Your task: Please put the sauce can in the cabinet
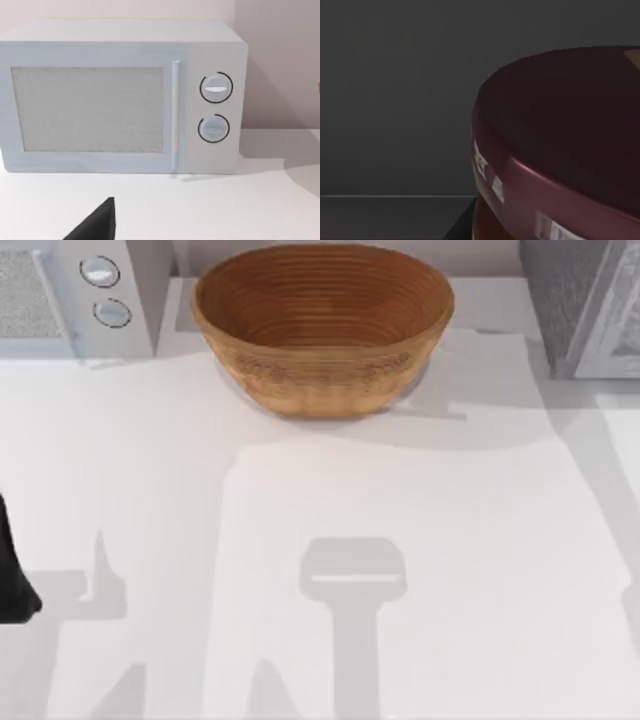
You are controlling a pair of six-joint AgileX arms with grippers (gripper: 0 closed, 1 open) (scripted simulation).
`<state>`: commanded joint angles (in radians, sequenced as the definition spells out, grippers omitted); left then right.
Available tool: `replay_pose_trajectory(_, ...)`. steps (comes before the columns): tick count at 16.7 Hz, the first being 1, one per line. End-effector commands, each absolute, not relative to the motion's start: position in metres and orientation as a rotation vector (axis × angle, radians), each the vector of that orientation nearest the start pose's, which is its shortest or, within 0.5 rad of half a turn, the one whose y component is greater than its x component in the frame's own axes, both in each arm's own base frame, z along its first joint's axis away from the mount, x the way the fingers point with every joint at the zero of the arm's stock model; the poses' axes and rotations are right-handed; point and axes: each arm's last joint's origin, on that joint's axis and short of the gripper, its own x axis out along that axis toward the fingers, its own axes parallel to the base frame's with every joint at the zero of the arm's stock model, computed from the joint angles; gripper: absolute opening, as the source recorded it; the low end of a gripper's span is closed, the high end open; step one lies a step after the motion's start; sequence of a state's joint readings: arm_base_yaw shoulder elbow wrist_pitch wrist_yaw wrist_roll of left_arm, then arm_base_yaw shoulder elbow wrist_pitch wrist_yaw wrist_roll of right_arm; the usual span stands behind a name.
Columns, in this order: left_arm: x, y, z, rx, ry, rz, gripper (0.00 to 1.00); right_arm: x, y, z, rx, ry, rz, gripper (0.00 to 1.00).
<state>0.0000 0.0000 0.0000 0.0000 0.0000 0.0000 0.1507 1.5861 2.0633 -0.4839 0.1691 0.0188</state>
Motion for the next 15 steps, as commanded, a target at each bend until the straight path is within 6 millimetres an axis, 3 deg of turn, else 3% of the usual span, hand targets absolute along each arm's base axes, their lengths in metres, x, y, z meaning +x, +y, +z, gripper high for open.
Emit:
replay_pose_trajectory(9, 0.106, -0.001, 0.16, 0.0, 0.0, 0.0, 1.0, 0.389, 0.048, 0.511, 0.002, 0.009, 0.005, 0.0)
replay_pose_trajectory(15, 0.106, -0.001, 0.16, 0.0, 0.0, 0.0, 1.0, 0.396, 0.046, 0.51, 0.003, 0.002, 0.002, 0.0)
